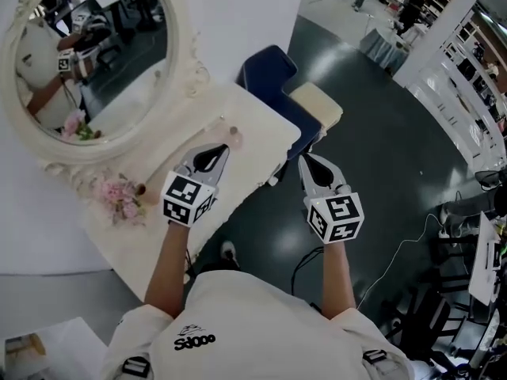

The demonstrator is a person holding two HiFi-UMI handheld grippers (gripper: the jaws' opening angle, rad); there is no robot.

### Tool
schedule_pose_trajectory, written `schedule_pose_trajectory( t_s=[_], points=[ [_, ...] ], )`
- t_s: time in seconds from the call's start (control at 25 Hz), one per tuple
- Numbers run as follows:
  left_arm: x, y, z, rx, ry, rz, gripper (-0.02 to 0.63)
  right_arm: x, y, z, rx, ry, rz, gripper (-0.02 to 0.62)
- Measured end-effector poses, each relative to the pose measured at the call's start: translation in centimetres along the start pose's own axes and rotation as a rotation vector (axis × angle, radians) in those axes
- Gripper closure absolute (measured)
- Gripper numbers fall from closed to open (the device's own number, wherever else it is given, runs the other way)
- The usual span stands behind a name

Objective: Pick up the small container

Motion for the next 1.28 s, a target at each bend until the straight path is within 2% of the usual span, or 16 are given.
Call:
schedule_pose_trajectory(
  t_s=[0.32, 0.44, 0.6, 0.76, 0.92, 1.12, 1.2, 1.28],
  points=[
    [-4.3, -4.0, 5.9, 0.065, -0.005, 0.068, 0.586, -7.2, 0.0, -1.5, -0.015, -0.016, 0.063, 0.594],
    [-6.1, -5.2, 7.1, 0.073, -0.016, 0.1, 0.537, -9.4, 0.2, -2.6, -0.024, -0.02, 0.077, 0.594],
    [-10.0, -7.7, 8.3, 0.091, -0.029, 0.124, 0.507, -13.7, -0.1, -5.1, -0.026, -0.007, 0.111, 0.594],
    [-14.9, -12.0, 9.8, 0.105, -0.023, 0.159, 0.424, -20.2, -1.2, -7.8, -0.005, 0.055, 0.148, 0.594],
    [-18.4, -16.1, 9.9, 0.157, -0.001, 0.218, 0.372, -24.4, -2.0, -10.1, 0.022, 0.117, 0.205, 0.594],
    [-21.5, -20.2, 9.2, 0.219, 0.001, 0.277, 0.347, -28.4, -3.2, -12.8, 0.017, 0.171, 0.268, 0.594],
    [-22.7, -21.7, 8.4, 0.22, 0.005, 0.288, 0.348, -29.5, -4.1, -13.8, 0.019, 0.179, 0.301, 0.594],
    [-23.7, -23.1, 7.7, 0.185, 0.003, 0.313, 0.35, -30.4, -4.9, -14.5, 0.017, 0.189, 0.329, 0.594]
  ],
)
Point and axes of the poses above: the fingertips, and each gripper's own axes: x backward along the fingers, z to its left, y out of its top, the point moved 5 cm from there along x, backward along the fingers, and after that the axes turned 15 degrees about -x, right-handed, at the moved point
